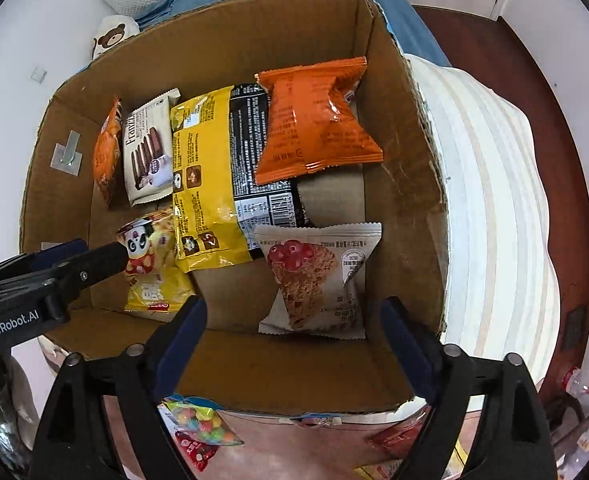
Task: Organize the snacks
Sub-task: 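Carry both packets into the box and open both tools, then grasp the red-white spicy strip pack with the left tool while the right tool grasps the yellow-white bread bag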
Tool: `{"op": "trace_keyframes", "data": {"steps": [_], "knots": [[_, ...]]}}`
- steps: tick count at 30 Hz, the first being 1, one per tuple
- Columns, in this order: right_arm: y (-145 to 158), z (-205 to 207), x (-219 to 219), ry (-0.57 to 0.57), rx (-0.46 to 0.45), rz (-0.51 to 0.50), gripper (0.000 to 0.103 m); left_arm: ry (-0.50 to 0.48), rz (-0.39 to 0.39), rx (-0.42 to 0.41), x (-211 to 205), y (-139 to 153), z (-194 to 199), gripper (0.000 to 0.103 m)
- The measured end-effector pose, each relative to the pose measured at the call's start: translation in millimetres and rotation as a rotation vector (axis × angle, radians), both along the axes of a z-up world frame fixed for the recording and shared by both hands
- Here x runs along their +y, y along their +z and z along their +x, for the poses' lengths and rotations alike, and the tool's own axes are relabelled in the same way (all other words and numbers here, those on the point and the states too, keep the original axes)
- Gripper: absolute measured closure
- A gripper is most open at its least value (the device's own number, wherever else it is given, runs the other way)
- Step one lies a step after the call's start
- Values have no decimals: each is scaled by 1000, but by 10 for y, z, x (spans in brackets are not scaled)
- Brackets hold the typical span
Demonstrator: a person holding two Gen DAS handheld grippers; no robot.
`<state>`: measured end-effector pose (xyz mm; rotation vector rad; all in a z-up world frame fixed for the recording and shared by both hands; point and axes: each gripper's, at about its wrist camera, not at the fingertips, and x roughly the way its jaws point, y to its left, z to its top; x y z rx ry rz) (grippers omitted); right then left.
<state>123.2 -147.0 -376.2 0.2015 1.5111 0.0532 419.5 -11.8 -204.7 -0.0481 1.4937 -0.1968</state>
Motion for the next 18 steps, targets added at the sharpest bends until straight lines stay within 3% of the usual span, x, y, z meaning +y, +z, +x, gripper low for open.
{"op": "trace_keyframes", "data": {"steps": [7,18], "knots": [[248,-48,65,-7,-66,-56,7,17,-1,-66,50,238,-155,32],[938,-474,38,-9,-246,-95,5,40,27,-313,66,964,-694,32]]}}
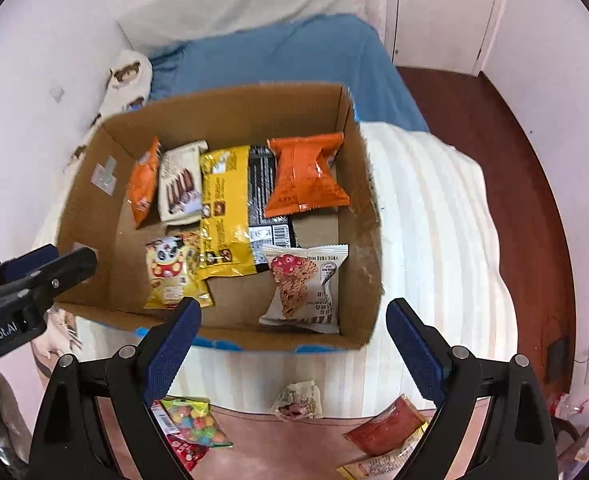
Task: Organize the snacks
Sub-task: 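Grasp the red-white spicy strip pack with the left tool while the right tool grasps the yellow-white bread bag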
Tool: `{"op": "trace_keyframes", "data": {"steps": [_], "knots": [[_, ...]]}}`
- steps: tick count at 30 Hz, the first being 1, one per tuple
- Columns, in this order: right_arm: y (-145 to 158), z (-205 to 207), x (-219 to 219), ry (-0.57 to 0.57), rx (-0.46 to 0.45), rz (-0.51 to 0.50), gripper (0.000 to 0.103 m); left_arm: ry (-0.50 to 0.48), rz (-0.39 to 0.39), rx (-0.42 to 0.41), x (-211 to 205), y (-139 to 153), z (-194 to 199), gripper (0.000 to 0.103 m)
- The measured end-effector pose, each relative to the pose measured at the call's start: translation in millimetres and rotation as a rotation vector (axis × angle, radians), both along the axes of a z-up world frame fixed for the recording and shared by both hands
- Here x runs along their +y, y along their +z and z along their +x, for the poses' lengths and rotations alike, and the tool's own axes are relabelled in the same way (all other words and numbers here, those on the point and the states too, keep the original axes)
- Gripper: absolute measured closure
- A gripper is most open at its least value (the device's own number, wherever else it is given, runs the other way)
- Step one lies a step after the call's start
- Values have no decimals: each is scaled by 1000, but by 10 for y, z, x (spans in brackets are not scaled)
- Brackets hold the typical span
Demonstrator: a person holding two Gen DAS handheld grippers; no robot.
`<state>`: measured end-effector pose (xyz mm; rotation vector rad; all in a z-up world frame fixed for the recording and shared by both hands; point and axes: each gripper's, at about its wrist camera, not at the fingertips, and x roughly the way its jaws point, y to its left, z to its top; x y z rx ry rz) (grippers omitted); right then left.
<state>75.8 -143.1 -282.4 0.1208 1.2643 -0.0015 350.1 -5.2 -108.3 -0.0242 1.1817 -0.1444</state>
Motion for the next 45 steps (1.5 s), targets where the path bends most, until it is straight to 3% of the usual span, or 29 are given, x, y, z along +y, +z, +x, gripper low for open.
{"op": "trace_keyframes", "data": {"steps": [12,17,22,27,33,34,35,42,45], "knots": [[796,-602,132,32,-223,-39,5,9,-14,-167,20,533,-625,32],[982,-790,190,41,-263,-16,5,23,-19,-215,56,707,-822,32],[951,-965,128,18,-252,21,4,42,-22,-214,100,689,-993,32],[627,-1147,-133,-58,-175,49,4,60,-8,-146,153,381,-1142,32],[-42,-1457,-532,-164,9,42,4,69,-2,2,193,-198,-1241,32],[-163,-1528,-605,-188,43,44,4,74,7,24,193,-297,-1262,27],[-240,-1589,-665,-207,65,52,4,76,14,44,190,-386,-1278,15],[-1246,-2161,-1265,-481,294,206,4,111,-9,216,262,-1040,-1378,12],[-1624,-2291,-1373,-553,350,283,4,131,-7,266,345,-1217,-1425,12]]}}
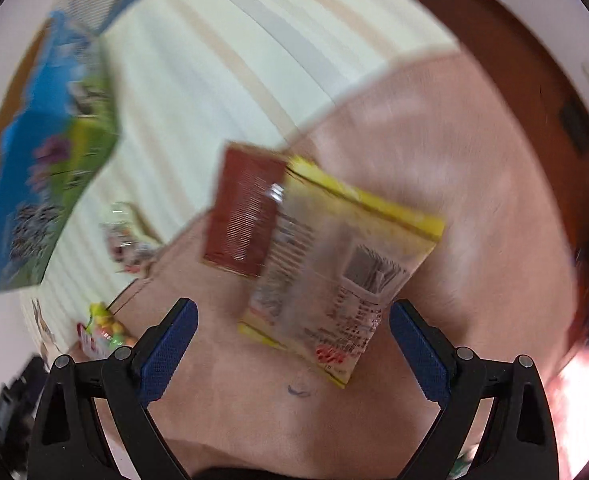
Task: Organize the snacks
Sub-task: 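Grasp the red-white spicy strip pack with the left tool while the right tool grasps the yellow-white bread bag, then lift both held packs off the bed toward the box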
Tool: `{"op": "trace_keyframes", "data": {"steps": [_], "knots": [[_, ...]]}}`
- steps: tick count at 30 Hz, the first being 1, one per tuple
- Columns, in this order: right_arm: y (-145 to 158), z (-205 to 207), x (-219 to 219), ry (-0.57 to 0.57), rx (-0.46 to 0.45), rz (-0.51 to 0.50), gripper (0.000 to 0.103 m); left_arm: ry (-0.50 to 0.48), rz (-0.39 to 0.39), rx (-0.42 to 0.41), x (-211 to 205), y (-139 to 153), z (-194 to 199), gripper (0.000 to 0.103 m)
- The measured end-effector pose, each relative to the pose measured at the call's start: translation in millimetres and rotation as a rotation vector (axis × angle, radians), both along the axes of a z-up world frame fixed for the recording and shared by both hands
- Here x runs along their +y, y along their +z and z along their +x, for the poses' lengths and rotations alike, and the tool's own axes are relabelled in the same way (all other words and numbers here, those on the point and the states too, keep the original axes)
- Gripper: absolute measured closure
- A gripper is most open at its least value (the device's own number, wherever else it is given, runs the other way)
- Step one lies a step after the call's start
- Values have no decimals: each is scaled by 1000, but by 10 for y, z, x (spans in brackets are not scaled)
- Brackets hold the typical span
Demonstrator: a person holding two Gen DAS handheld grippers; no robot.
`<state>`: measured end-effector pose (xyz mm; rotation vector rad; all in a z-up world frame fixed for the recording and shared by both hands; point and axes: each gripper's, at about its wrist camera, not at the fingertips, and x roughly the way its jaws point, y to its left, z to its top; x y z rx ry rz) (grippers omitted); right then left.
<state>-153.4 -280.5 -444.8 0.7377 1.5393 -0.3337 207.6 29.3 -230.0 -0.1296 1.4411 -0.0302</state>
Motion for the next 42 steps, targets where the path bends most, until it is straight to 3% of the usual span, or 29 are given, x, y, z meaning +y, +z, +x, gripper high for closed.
{"op": "trace_keyframes", "data": {"steps": [5,11,12,18,24,28,32,35,39,42], "knots": [[-305,-51,33,-20,16,-8,5,41,16,47,195,-153,-62,12],[-315,49,320,140,-17,-107,39,70,32,100,347,-349,-116,12],[-301,49,378,173,-20,-116,41,83,25,115,369,-404,-130,12],[-184,-10,792,329,-50,-128,44,157,-32,183,466,-768,-83,12],[-252,11,1279,470,-42,-112,44,211,-77,224,478,-1125,17,14],[-262,73,1505,524,-52,-126,44,222,-60,198,516,-1200,20,30],[-227,175,1695,564,-66,-129,45,165,-19,161,537,-1161,-3,47],[-219,290,1805,586,-66,-133,45,98,27,129,504,-1091,11,48],[-196,429,1840,639,-56,-127,44,-84,187,3,288,-890,66,48],[-271,531,1917,651,-38,-107,33,-174,237,-29,185,-836,162,48]]}}
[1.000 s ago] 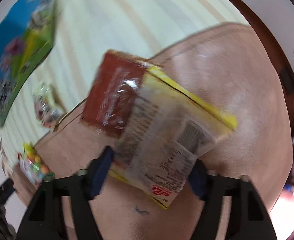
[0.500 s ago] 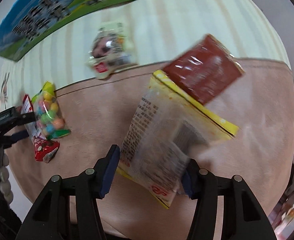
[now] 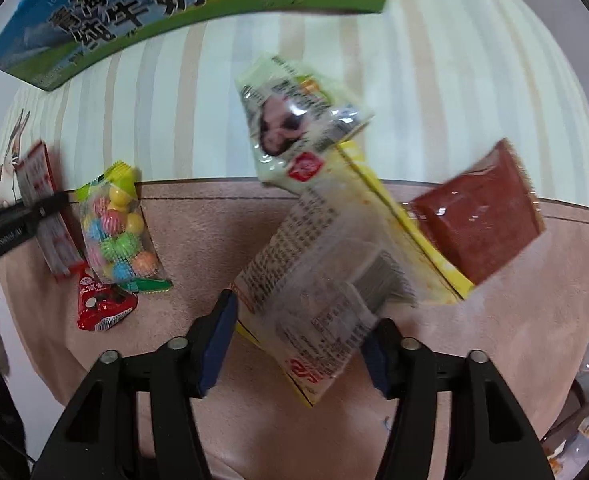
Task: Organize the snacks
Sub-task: 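Lift both held packs off the bed toward the box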
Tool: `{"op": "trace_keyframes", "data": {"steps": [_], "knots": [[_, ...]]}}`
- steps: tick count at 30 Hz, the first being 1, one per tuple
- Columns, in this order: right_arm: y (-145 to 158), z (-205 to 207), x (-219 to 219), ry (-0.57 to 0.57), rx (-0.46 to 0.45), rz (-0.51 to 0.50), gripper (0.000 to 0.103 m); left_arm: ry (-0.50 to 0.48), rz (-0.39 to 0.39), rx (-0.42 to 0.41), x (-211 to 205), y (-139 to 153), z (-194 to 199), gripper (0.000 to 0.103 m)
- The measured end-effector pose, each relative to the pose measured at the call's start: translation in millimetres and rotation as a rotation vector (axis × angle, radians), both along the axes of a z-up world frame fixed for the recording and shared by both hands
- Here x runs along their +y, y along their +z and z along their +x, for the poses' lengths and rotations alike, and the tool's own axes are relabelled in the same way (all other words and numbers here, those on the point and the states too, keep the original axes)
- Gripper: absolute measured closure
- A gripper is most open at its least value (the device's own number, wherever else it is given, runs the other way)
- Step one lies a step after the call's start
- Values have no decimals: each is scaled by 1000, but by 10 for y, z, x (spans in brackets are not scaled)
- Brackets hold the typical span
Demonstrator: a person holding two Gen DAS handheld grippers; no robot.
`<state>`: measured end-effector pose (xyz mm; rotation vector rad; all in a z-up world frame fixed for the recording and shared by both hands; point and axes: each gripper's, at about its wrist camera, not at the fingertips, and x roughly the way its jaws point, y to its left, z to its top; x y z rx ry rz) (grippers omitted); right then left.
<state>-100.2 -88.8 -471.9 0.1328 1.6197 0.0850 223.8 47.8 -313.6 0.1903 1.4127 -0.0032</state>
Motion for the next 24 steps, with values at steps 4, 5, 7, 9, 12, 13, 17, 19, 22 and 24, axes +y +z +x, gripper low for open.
{"op": "trace_keyframes", "data": {"steps": [4,5,7,9,12,13,17,19,22,24], "knots": [[-72,50,-23,-73,19,33,28,105,-126,98,183,-110,118,44],[-92,43,-36,-111,24,49,28,158,-178,130,259,-158,114,42],[-82,5,-206,-188,24,84,28,267,-263,176,405,-257,74,42],[-48,-7,-339,-260,5,85,28,343,-307,191,496,-311,39,41],[28,-24,-538,-351,-41,73,28,417,-317,203,538,-359,8,41],[41,-33,-577,-373,-47,81,28,428,-295,205,522,-367,11,41],[13,55,-673,-432,-30,86,30,407,-221,184,247,-381,52,42],[-60,150,-640,-404,-22,58,44,332,-177,151,70,-340,110,47],[-86,267,-537,-301,-18,41,50,204,-122,125,-111,-307,85,48],[-64,313,-436,-209,-16,48,50,143,-90,126,-229,-293,14,48]]}}
